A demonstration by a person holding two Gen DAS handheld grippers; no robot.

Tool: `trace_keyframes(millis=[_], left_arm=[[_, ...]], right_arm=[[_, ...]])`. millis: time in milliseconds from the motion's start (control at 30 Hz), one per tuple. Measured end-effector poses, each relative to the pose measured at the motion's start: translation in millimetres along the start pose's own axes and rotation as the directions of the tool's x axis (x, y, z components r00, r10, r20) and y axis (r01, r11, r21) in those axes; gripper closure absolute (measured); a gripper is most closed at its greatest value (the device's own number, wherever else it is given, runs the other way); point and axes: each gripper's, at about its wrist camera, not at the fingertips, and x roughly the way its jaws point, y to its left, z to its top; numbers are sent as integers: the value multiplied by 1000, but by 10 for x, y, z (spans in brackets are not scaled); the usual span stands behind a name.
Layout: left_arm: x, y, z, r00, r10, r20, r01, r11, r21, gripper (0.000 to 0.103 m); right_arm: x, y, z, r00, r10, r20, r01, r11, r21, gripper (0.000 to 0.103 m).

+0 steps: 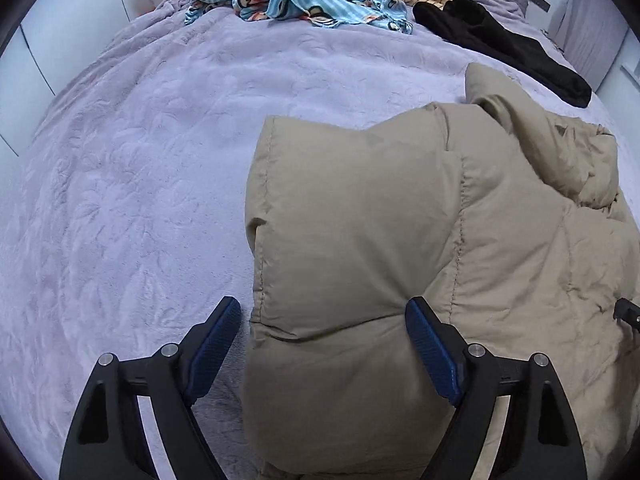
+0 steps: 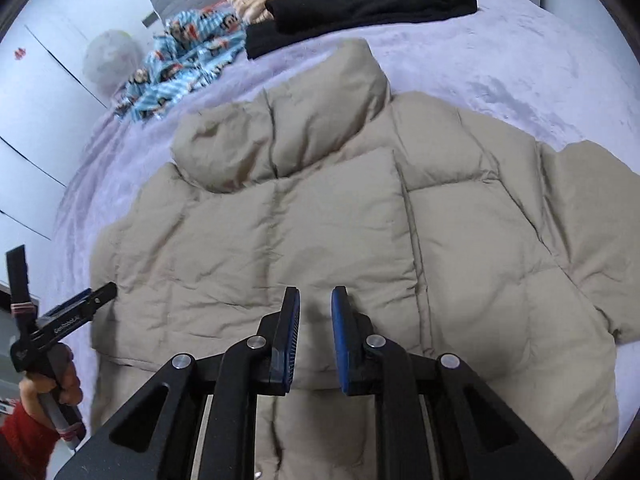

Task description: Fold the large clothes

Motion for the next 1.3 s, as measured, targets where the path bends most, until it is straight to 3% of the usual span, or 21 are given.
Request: trace_keyframes(millis=[100,200,300,400,567,767,967,1033,1167,1300], left_arm=[[80,49,-18,1000,-9,-11,8,999,-40,8],[72,50,-3,1000,-5,-21,4,999,-39,8],[-80,-25,33,999,44,-14,-44,999,-14,8],[-312,-177,39,999,38,24,-39,999,30,8],[-670,-619,-30,998,-5,68,-2,994,109,8],[-788,-1127,-75,996,-45,77,34,990,139,3],[-771,-1632,-233,998,-2,69,-13,978,207,0],[-742,-1757,-286,999,12,44,-21,975,220,0],[-682,-1896,-322,999,-30,-12,32,976,216,0],[-623,-2122,-362,997,-49,-65,64,967,248,0]], right_arm=[[193,-239,-22,999,-26,-25,26,1000,-9,103],[143,-441,-83,1000,26,-13,-26,999,34,103],[-26,-624,-142,1000,-4,5,3,996,94,103],[-262,-853,-209,1000,17,24,-21,988,155,99],[-481,-1124,-364,997,74,10,-74,973,220,99],[-694,-1415,-591,995,103,5,-99,943,317,99],[-784,-1634,-647,995,97,13,-95,924,371,98],[-819,-1719,-680,996,93,17,-92,919,384,93],[-920,-1910,-734,996,82,38,-90,904,418,42],[-1092,-2180,-779,994,58,94,-96,880,465,35]])
